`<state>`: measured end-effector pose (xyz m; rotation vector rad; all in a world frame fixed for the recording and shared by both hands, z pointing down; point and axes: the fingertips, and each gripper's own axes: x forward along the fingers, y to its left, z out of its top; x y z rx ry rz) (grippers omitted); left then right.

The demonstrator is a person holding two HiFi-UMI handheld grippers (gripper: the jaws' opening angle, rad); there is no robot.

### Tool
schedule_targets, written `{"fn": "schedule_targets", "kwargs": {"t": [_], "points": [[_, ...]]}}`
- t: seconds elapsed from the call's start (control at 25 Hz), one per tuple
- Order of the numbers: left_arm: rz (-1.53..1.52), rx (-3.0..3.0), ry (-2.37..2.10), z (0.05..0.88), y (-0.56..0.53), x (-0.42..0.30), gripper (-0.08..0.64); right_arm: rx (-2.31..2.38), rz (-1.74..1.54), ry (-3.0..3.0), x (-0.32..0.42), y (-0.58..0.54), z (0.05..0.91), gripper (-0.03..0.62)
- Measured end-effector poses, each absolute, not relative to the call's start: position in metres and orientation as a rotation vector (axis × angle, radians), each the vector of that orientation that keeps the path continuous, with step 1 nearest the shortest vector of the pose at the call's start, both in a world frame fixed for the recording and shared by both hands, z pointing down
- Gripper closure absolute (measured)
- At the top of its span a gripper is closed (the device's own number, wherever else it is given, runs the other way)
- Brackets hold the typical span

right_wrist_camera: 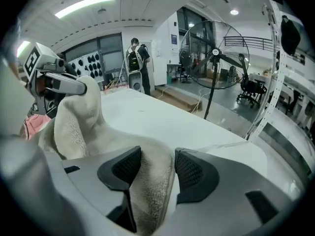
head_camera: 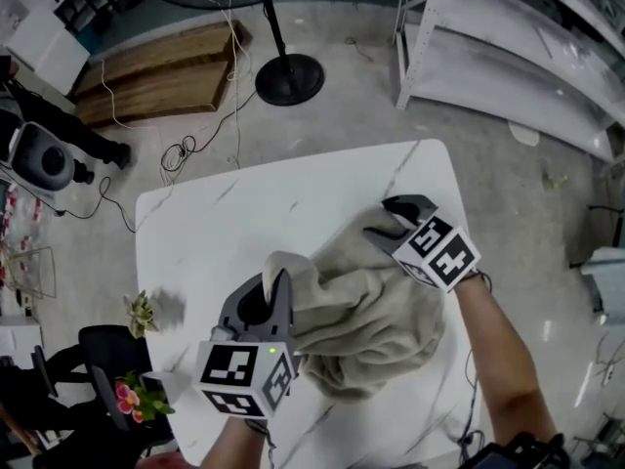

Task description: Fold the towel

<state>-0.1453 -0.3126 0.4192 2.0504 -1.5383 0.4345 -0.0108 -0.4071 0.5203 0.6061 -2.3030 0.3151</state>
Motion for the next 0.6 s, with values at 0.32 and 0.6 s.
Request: {"fn": "schedule_targets", "kwargs": {"t": [0.32, 0.6], "points": [[0.491, 2.101, -1.586, 0.398, -0.311, -0.144, 0.543, 0.629, 0.241, -2.287, 0.000, -0.405, 0.511, 0.548], [0.477, 2.160, -1.669, 0.352, -0.314, -0.153, 0.543, 0.797, 0.119, -2.385, 0.019, -0.412, 0.423, 0.552]]}}
